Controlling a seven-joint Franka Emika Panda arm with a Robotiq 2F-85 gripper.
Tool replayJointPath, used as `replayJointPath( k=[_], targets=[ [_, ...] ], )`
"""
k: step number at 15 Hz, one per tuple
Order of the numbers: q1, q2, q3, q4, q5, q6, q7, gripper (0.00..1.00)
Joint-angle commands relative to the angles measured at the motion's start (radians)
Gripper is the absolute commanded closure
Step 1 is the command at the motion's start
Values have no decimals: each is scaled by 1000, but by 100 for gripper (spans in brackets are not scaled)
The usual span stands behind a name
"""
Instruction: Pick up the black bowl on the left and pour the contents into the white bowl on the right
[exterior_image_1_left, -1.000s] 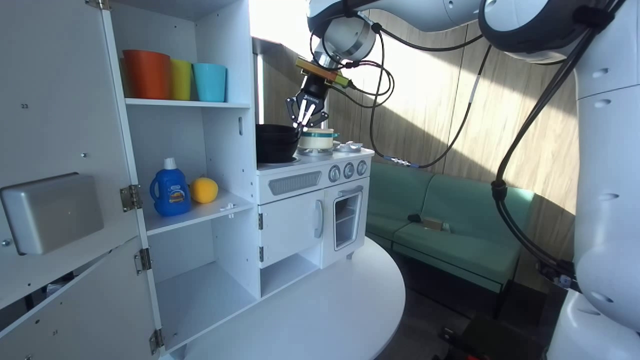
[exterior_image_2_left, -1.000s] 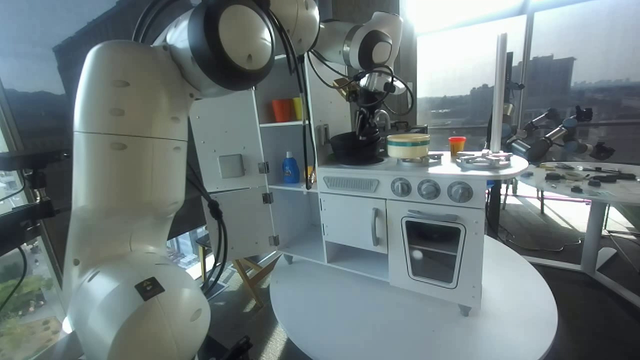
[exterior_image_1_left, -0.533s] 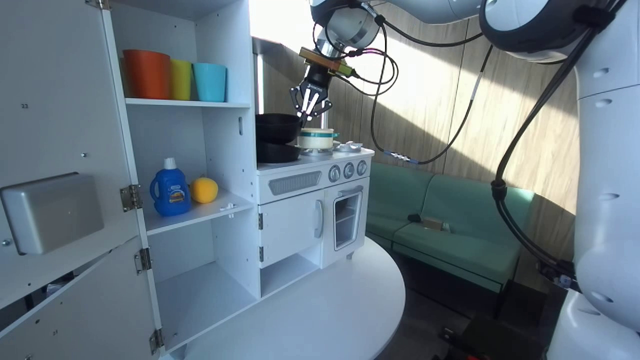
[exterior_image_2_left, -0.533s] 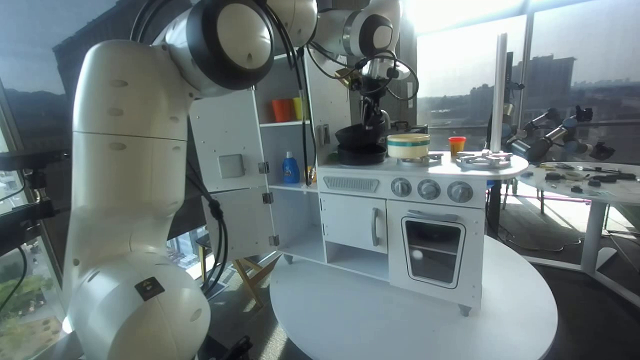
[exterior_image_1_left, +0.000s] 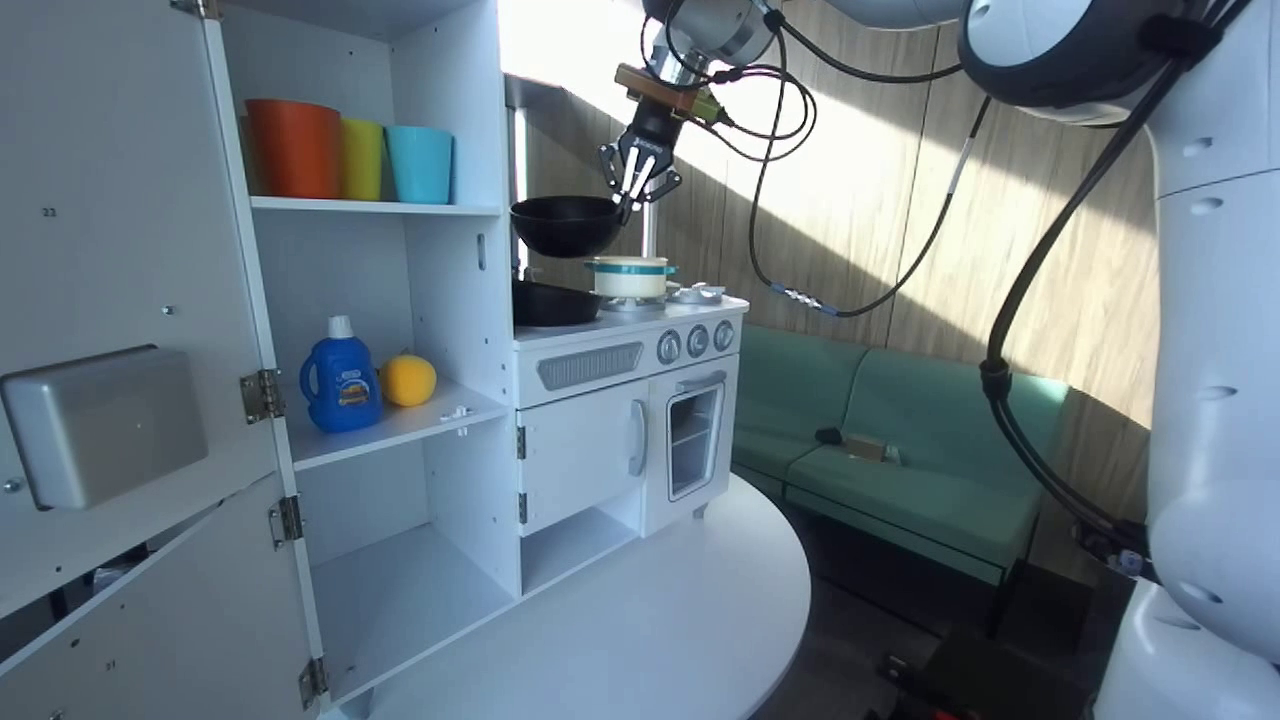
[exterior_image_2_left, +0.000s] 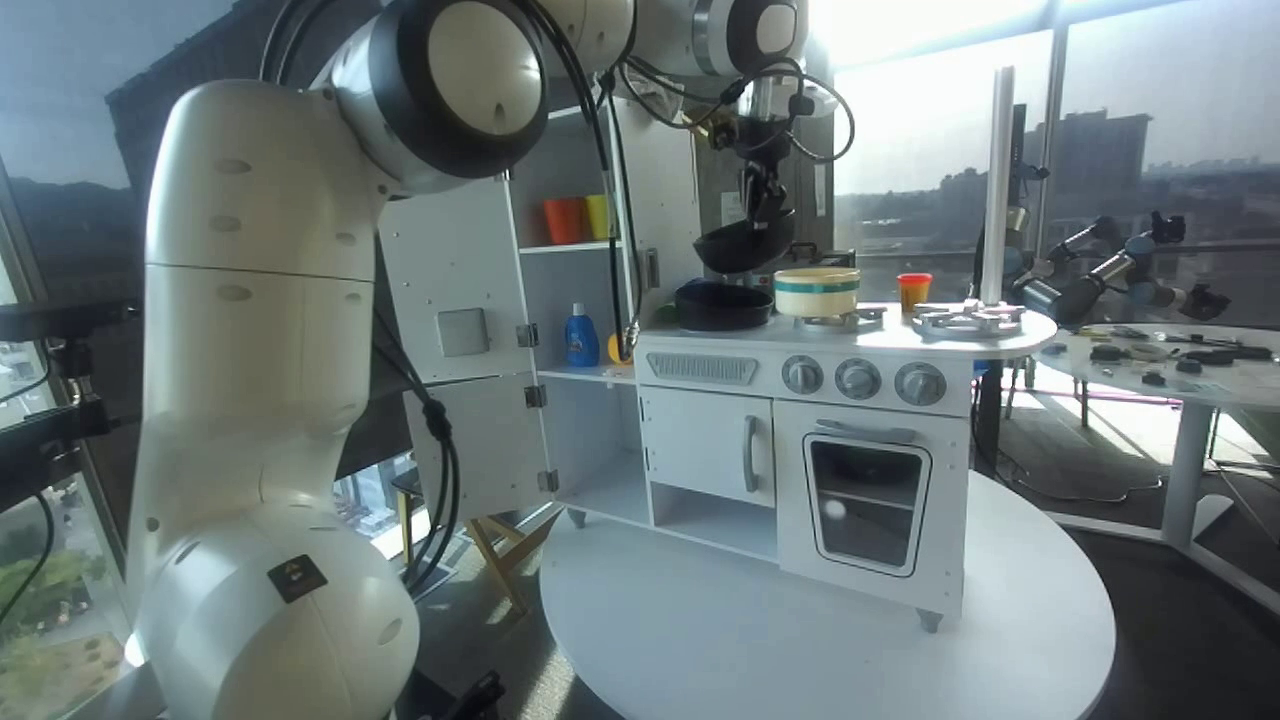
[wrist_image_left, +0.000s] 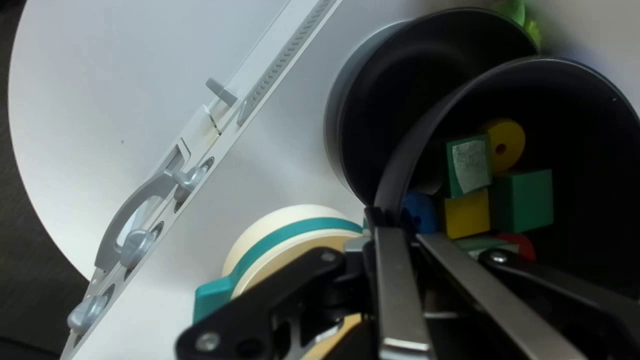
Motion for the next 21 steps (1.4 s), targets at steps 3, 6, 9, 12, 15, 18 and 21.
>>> replayJointPath(
  k=[3,6,9,12,15,18,21],
  targets=[
    [-31,-1,-40,127,-5,-52,55,92],
    [-55,-1,-67,160,-2,-54,60,93],
    [-78,6,-91,184,-1,-51,56,92],
    [-91,14,-107,191,-19,-30,44,93],
    [-91,20,-114,183,-47,-13,39,92],
    [-82,29,-116,172,-102,20,42,93],
    [-68,39,-119,159,-184,74,52,92]
  ],
)
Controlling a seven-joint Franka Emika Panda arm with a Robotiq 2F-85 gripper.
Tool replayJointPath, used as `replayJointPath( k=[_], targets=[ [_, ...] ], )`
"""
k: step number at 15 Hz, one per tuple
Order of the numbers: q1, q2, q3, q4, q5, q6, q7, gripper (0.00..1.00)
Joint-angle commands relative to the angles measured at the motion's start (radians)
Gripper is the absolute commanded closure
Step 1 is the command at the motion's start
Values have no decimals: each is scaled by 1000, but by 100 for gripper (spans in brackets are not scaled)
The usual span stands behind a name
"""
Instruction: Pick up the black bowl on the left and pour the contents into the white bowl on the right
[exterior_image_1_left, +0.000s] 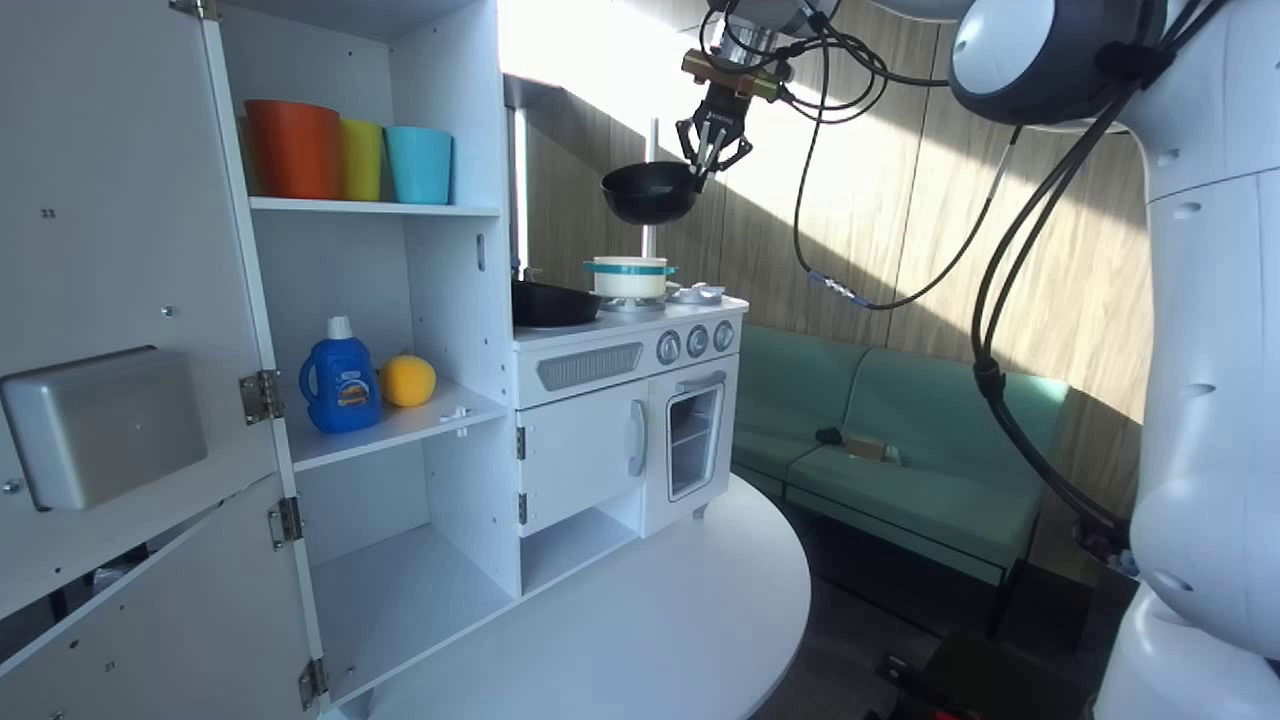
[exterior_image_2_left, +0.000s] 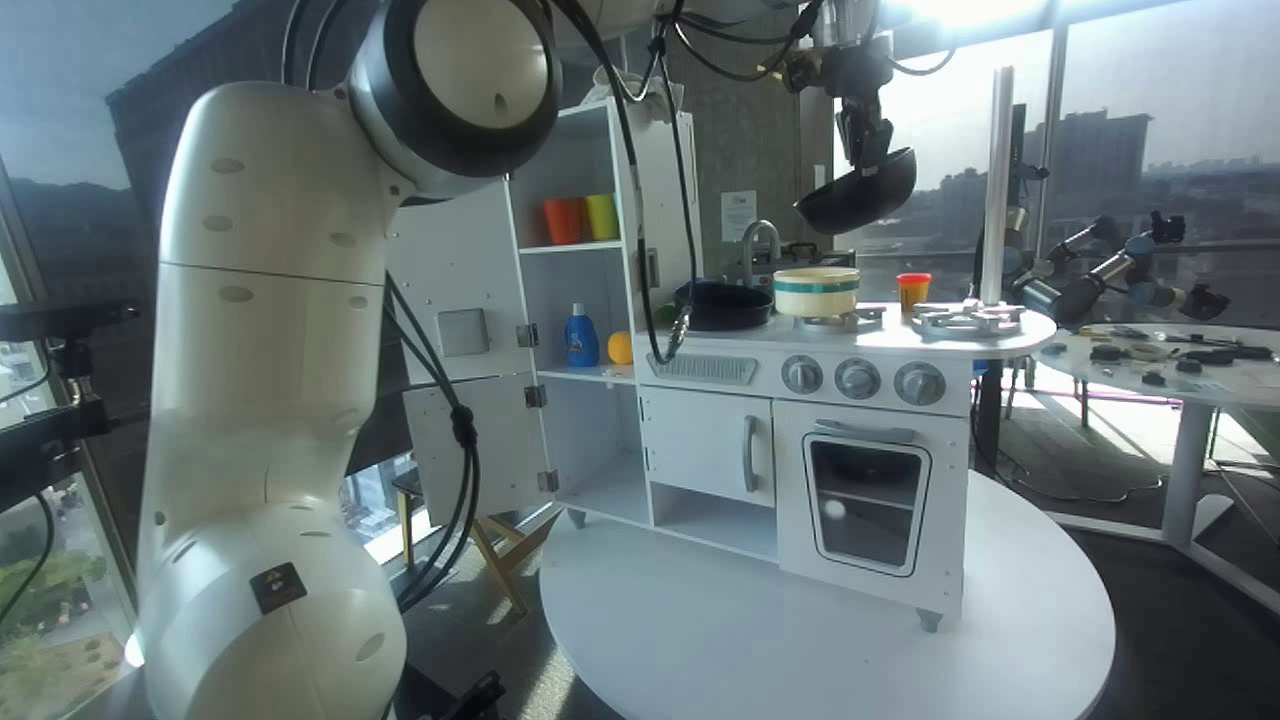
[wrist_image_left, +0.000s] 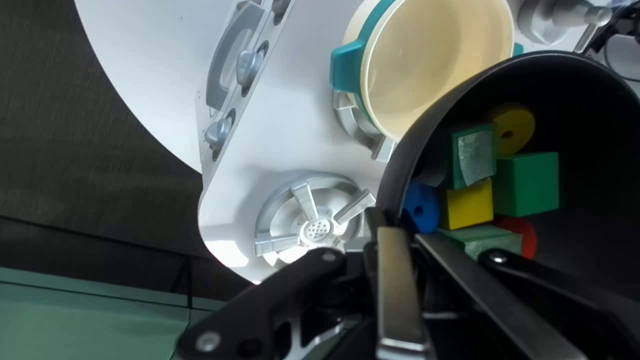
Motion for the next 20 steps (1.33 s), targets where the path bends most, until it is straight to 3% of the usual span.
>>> replayJointPath(
  k=[1,11,20],
  targets=[
    [22,14,-10,10,-90,75,21,92],
    [87,25,-5,-58,-322,221,79,92],
    [180,-8,-12,-170,-629,308,186,92]
  ],
)
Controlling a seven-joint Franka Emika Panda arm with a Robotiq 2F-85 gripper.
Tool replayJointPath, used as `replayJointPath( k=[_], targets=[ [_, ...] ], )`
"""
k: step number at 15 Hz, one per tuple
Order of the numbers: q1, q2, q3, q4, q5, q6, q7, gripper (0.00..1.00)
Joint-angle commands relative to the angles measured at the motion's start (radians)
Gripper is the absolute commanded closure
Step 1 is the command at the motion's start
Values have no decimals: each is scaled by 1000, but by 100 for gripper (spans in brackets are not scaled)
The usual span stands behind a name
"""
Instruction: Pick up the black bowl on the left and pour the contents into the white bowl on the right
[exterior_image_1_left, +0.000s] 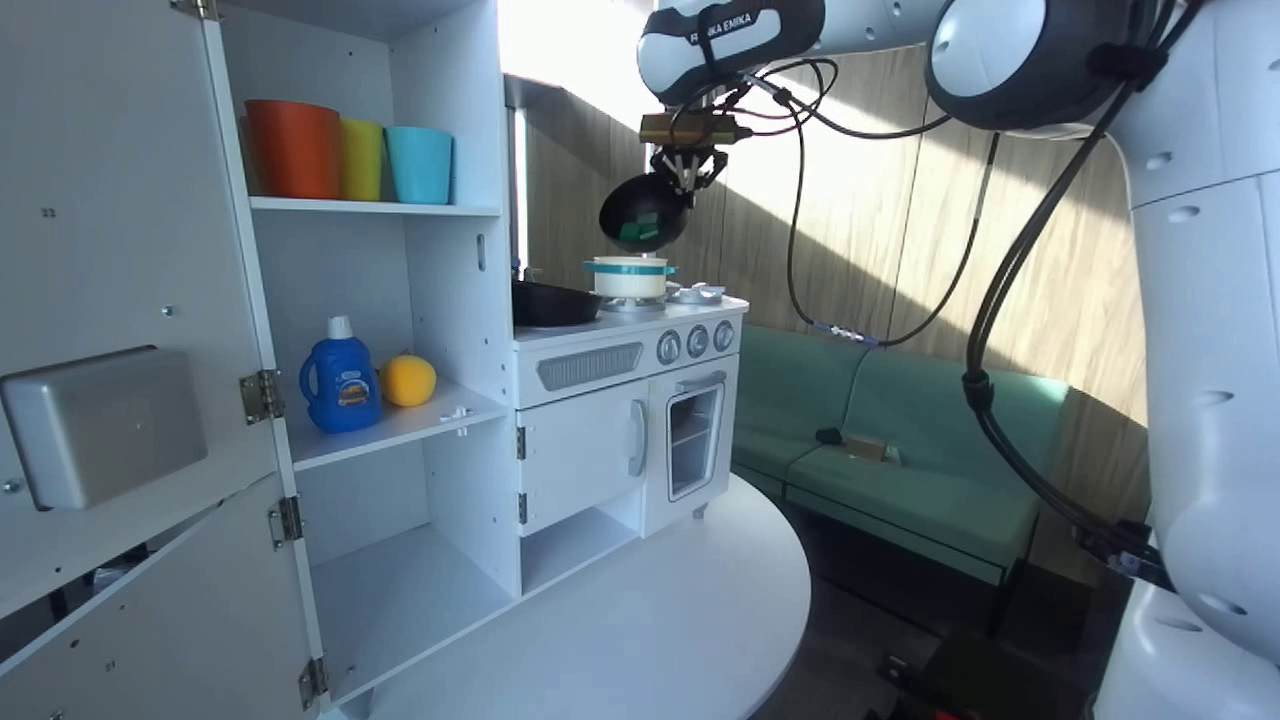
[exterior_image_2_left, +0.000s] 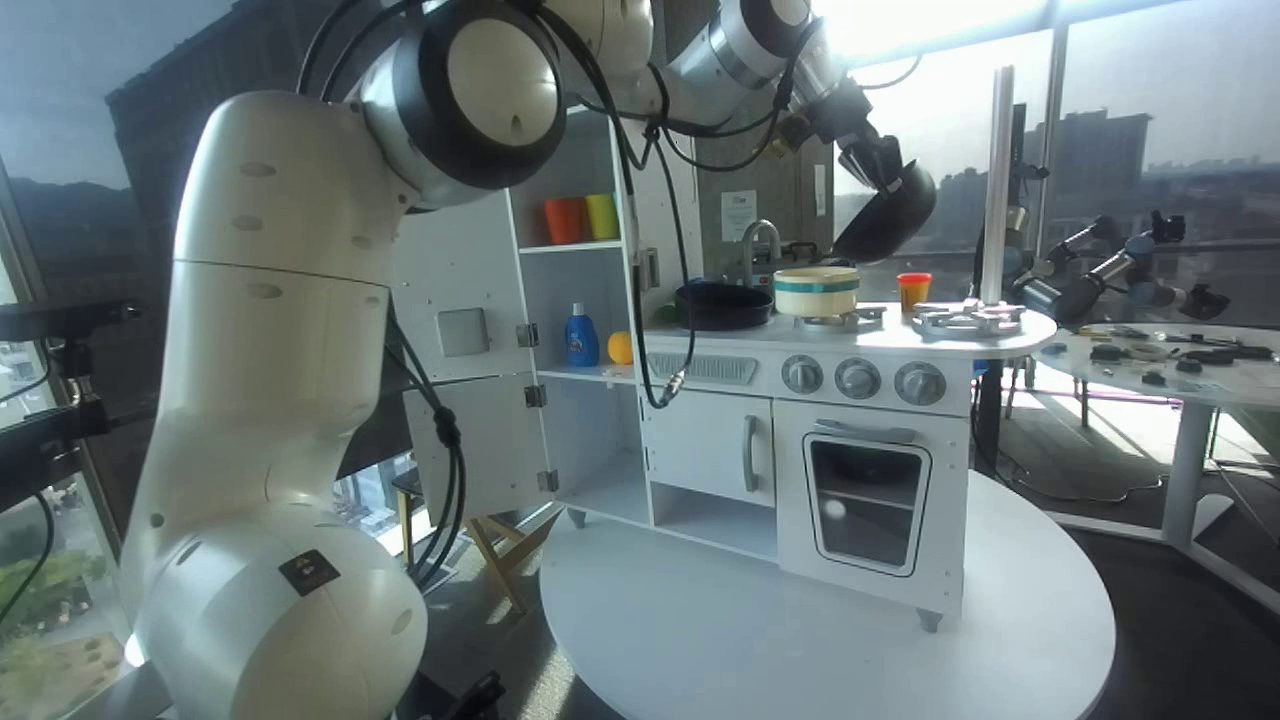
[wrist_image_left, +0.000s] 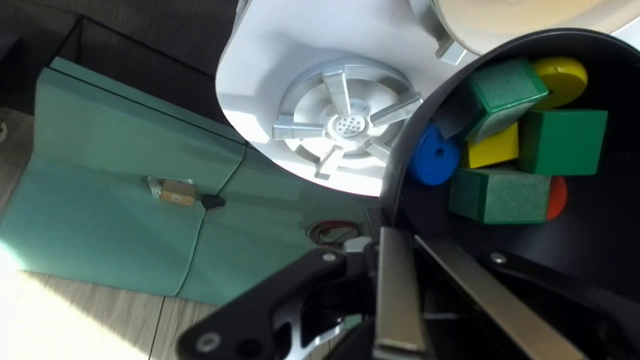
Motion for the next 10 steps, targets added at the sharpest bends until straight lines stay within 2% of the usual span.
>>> replayJointPath(
  k=[1,6,10],
  targets=[
    [45,-45,-14,-73,-142,70,73,92],
    [89,-86,-11,-153,-338,107,176,92],
    [124,-134,-1,-227,-448,116,238,92]
  ],
)
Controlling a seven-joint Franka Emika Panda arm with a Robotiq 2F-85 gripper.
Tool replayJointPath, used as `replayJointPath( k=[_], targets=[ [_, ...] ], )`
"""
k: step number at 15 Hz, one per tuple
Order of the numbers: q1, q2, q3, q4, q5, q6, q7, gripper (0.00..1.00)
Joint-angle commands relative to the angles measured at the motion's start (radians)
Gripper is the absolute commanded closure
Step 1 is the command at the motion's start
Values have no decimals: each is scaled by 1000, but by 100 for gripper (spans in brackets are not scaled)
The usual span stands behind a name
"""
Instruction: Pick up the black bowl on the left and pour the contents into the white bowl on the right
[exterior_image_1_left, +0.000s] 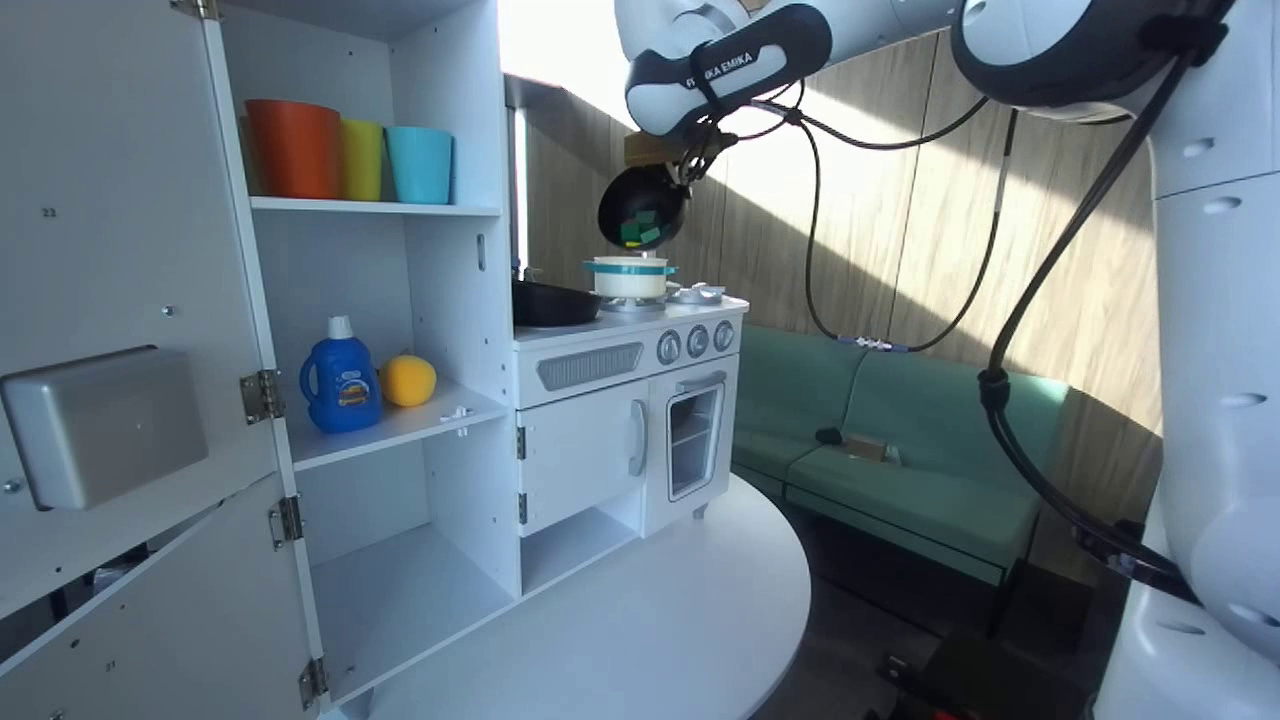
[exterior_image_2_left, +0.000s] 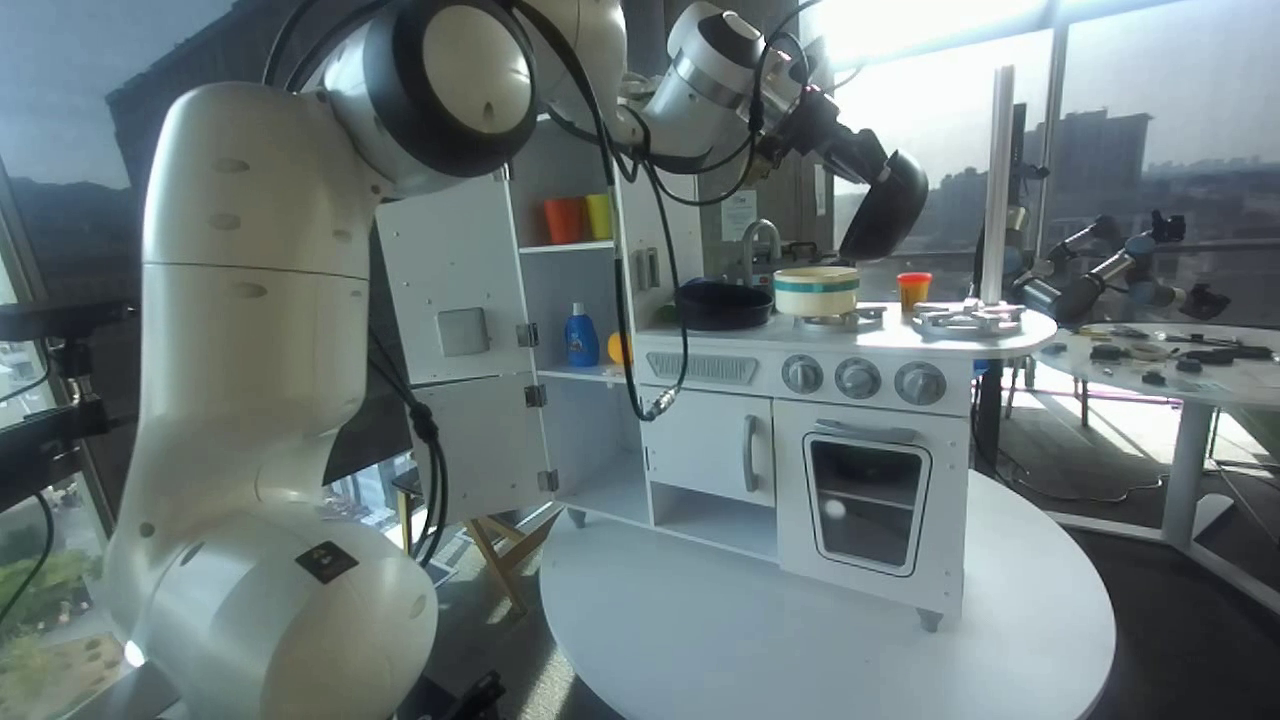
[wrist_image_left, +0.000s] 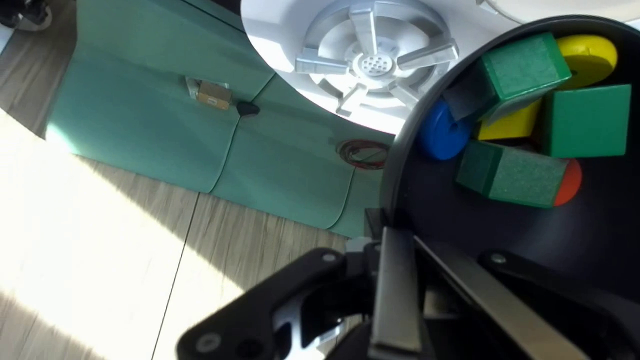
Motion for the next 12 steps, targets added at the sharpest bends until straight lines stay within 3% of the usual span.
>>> replayJointPath(
  k=[1,4,5,12],
  targets=[
    [39,-85,0,-105,-114,41,75,92],
    [66,-113,3,-153,-205,37,115,94],
    [28,-122,57,-164,-236,28,126,93],
    [6,-148,126,-254,-439,-7,204,94]
  ],
)
